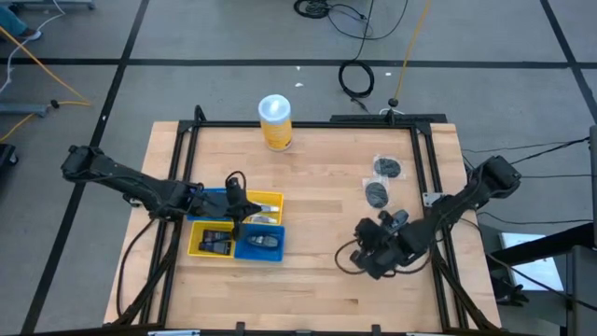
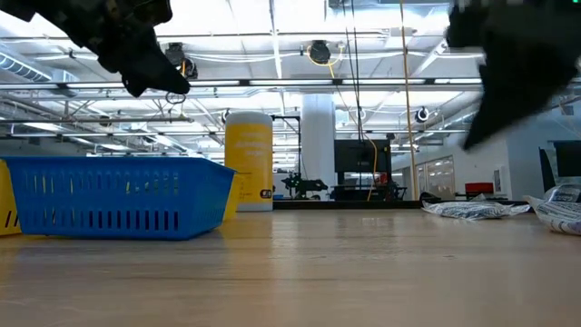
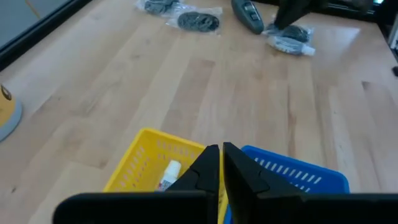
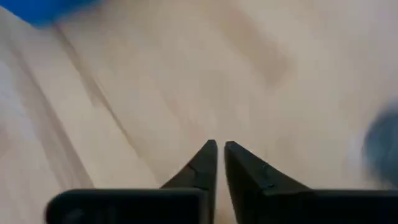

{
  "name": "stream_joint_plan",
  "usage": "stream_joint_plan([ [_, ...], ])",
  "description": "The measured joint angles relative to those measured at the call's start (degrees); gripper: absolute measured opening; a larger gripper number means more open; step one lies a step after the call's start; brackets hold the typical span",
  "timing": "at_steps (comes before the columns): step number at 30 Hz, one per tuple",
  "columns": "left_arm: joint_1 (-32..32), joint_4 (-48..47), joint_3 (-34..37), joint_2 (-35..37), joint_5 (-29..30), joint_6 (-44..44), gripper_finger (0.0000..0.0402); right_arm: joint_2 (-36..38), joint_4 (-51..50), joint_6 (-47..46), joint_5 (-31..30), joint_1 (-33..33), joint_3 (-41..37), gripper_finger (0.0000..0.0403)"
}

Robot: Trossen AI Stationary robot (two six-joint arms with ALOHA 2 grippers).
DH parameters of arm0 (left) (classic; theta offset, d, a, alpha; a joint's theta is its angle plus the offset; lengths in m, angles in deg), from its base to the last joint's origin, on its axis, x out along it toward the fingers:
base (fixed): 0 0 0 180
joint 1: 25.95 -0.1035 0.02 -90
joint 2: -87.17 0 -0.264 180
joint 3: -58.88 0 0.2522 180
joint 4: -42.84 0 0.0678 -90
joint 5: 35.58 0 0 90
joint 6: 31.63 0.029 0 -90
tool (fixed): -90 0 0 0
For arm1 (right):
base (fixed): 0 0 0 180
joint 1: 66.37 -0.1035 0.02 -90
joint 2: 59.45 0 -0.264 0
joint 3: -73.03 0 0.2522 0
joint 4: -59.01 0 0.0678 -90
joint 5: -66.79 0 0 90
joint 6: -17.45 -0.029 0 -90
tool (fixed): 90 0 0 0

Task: Pick & Place Travel size toiletries
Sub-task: Put the white toothpaste into the top yellow bin

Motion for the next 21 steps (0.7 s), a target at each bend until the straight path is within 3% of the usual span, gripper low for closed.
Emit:
stream_joint_plan([
  [6,0.2,0.0,0.0,0.0,0.0,0.1,0.0002,0.2,0.7,-13.7,12.3,2.7,-8.5,0.0133],
  [12,0.2,0.0,0.0,0.0,0.1,0.2,0.0016,0.4,2.3,-19.7,21.2,5.3,-12.2,0.022],
  [15,0.2,0.0,0.0,0.0,0.1,0.2,0.002,0.4,4.0,-18.8,22.1,5.4,-12.3,0.0225],
  [21,0.2,0.0,0.0,0.0,0.1,0.2,0.0007,1.5,4.8,-18.7,23.9,4.8,-11.7,0.0187],
])
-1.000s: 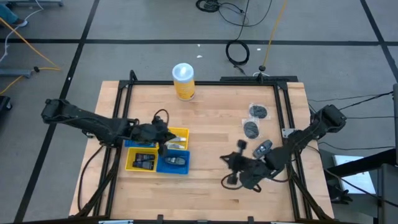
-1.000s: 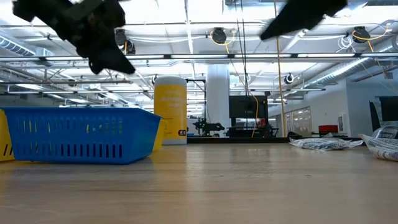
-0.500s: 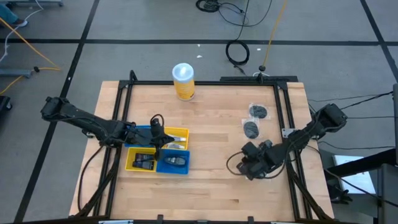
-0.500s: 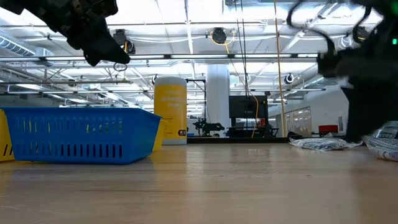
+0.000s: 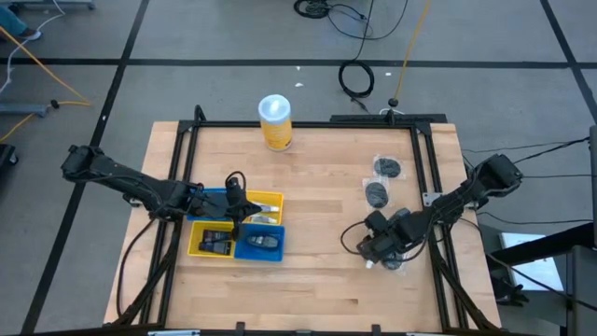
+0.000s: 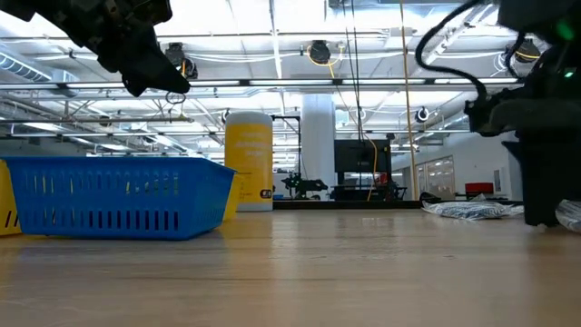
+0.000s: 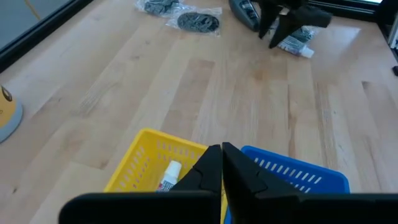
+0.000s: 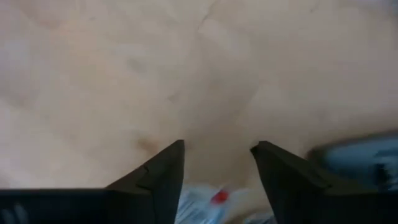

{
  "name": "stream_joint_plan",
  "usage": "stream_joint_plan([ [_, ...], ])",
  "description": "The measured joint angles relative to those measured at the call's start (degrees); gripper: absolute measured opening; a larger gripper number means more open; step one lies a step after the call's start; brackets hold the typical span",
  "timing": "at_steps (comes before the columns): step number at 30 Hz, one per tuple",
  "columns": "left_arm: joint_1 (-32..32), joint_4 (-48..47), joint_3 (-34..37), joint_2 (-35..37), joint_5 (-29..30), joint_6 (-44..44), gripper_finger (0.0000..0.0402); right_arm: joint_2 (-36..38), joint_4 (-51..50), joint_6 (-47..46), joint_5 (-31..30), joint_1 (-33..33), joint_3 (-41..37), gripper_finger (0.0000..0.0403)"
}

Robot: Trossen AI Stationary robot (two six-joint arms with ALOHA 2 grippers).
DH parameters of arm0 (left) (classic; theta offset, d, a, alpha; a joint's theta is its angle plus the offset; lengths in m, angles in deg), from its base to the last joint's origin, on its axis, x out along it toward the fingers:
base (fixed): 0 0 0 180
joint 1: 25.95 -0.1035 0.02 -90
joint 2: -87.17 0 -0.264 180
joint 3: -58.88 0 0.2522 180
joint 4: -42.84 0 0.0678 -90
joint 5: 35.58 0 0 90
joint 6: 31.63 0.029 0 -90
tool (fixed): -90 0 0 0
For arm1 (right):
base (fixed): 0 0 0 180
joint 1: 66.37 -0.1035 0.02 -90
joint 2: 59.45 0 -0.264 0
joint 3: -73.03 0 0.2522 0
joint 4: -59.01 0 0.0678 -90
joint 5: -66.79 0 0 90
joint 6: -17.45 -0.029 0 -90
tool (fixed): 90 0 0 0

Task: Pick & Place Travel size toiletries
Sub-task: Put the white toothpaste into the top yellow bin

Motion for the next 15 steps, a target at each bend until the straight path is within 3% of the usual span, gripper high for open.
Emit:
stream_joint_plan([
  [15,0.0,-0.2,0.0,0.0,0.0,-0.3,0.0011,0.4,2.3,-2.7,1.2,-4.1,0.1,0.0117],
])
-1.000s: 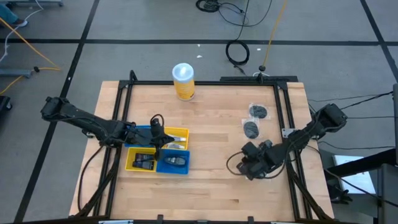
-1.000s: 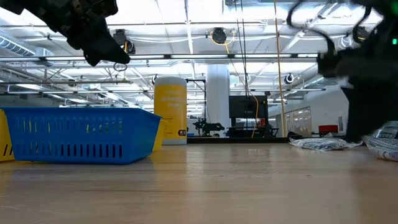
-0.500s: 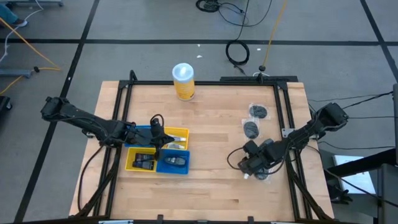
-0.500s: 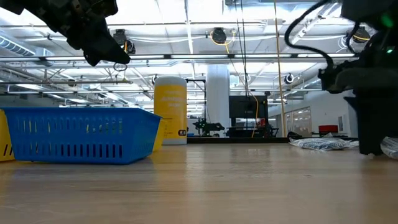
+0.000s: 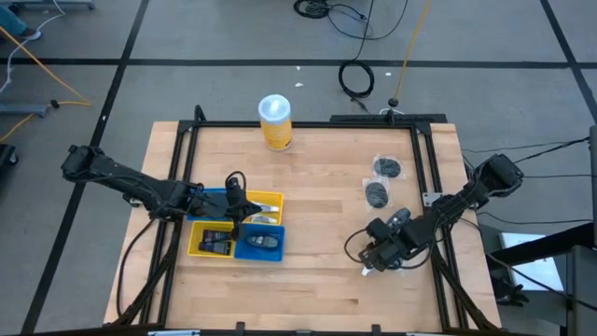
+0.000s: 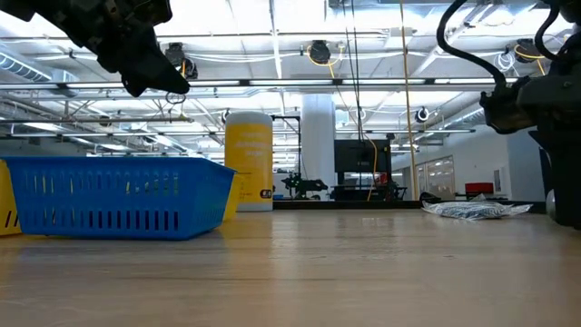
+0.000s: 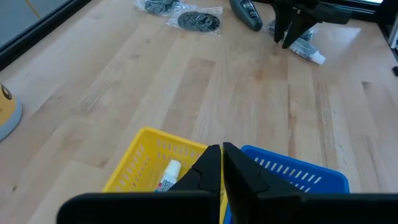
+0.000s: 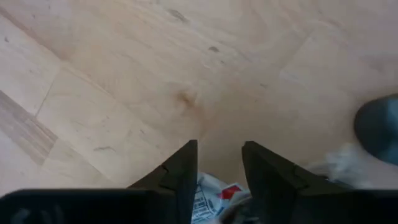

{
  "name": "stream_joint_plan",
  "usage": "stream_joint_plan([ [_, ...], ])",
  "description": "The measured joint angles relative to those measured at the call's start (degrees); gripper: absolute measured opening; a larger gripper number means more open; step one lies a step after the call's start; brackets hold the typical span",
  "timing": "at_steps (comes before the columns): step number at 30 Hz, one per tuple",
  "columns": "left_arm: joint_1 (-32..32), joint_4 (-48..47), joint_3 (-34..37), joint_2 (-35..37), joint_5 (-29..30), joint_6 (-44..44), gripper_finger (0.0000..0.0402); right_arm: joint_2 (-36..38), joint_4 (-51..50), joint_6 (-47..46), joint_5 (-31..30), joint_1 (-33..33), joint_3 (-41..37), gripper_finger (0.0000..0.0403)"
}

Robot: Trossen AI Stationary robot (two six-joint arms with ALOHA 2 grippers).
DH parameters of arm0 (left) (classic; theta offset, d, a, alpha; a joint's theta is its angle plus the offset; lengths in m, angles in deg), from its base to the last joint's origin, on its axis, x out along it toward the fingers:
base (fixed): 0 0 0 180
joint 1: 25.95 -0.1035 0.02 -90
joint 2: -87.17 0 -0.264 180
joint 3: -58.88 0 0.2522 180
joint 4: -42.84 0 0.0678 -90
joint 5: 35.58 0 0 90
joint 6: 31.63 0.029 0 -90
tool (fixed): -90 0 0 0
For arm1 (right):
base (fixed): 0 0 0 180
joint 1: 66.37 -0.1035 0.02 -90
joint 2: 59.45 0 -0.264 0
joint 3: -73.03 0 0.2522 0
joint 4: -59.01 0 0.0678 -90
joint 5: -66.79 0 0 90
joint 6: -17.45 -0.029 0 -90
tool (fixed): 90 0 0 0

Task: Pick & Place Travel size toiletries
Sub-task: Put the white toothpaste into the top yellow bin

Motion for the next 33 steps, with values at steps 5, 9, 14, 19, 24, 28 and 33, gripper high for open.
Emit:
stream_joint_plan([
  [5,0.0,0.0,0.0,0.0,0.0,0.0,0.0003,0.0,0.2,1.2,0.0,-0.1,0.0,0.0072],
  [9,0.0,0.0,0.0,0.0,0.0,0.0,0.0016,0.0,0.2,1.4,0.1,-0.7,0.0,0.0021],
  [14,0.0,0.0,0.0,0.0,0.0,0.0,0.0017,0.1,1.0,4.0,-0.5,-0.7,0.0,0.0007],
  [19,0.0,0.0,0.0,0.0,0.0,0.0,0.0002,1.9,4.6,11.0,-5.1,-0.7,0.0,0.0002],
  [24,0.0,0.1,0.0,0.0,0.0,-0.1,0.0014,6.4,6.2,15.6,-12.3,-2.2,0.7,0.0001],
  [28,0.1,0.0,0.0,0.0,-0.1,-0.5,0.0023,7.6,6.1,18.1,-16.3,-7.3,3.5,0.0001],
  [33,0.1,0.0,0.0,0.0,-0.4,-1.3,0.0024,7.6,0.6,13.8,-17.1,-14.2,7.0,0.0],
])
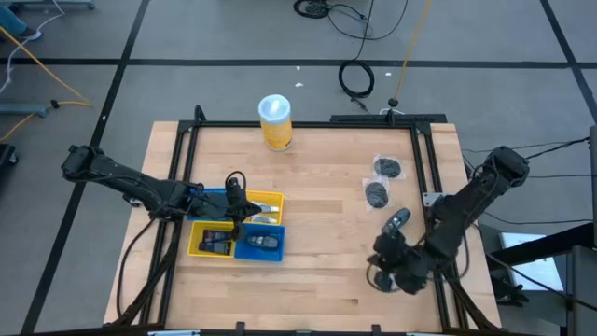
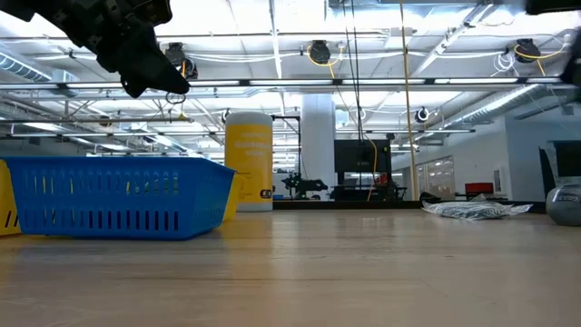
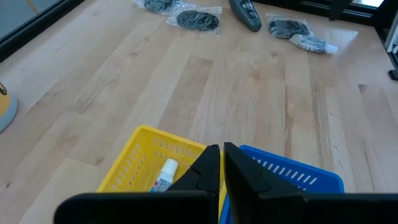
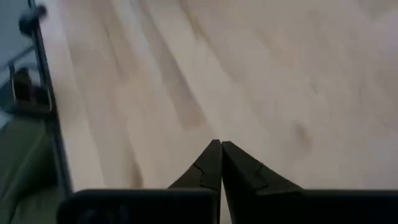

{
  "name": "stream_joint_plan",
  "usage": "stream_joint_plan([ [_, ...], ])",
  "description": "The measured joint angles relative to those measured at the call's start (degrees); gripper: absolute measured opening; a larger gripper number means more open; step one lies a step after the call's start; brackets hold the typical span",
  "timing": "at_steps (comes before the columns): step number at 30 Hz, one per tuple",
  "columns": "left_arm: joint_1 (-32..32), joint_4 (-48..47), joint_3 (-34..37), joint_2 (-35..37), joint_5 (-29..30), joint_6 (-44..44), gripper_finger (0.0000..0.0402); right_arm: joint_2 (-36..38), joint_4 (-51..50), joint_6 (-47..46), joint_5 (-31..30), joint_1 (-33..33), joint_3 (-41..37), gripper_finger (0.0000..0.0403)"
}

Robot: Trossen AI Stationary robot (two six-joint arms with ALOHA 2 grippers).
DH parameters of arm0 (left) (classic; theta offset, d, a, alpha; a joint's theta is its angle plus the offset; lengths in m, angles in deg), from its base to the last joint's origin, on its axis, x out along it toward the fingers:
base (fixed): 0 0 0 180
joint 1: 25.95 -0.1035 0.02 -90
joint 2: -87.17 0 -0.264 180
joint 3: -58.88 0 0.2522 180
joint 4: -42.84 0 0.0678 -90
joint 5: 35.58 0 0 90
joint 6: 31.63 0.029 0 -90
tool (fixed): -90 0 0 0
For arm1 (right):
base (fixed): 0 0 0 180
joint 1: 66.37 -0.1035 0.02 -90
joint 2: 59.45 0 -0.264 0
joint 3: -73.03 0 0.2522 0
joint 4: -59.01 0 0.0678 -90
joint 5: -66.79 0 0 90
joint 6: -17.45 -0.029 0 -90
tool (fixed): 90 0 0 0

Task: Pick & Place Travel size toiletries
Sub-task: Put the white toothpaste into the top yellow bin

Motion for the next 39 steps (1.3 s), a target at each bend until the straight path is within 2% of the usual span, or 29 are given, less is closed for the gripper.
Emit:
stream_joint_plan([
  [5,0.0,0.0,0.0,0.0,-0.1,-0.3,0.0024,0.0,-12.2,-11.8,6.3,-2.8,1.5,0.0],
  [9,0.0,-0.1,0.0,0.0,-0.1,-0.4,0.0024,0.0,-13.5,-15.3,14.0,-2.8,0.6,0.0021],
  [12,0.0,-0.1,0.0,0.0,-0.1,-0.3,0.0024,0.0,-13.2,-16.1,14.2,-2.5,0.2,0.0062],
  [19,0.0,-0.1,0.0,0.0,-0.1,0.7,0.0024,0.0,-7.4,-17.0,15.3,0.8,-4.0,0.0194],
  [23,0.0,-0.1,0.0,0.0,-0.1,1.1,0.0024,-0.1,-3.1,-17.0,15.8,3.0,-6.6,0.0226],
  [27,0.0,-0.1,0.0,0.0,-0.1,1.1,0.0024,-1.0,-2.1,-15.7,17.4,4.4,-7.9,0.0209],
  [31,0.0,-0.1,0.0,0.0,-0.1,1.2,0.0024,-2.7,-0.8,-13.8,19.8,5.4,-8.0,0.0176],
  [39,0.0,-0.1,0.0,0.0,-0.1,1.0,0.0024,-3.7,4.7,-9.0,20.0,5.8,-8.0,0.0095],
])
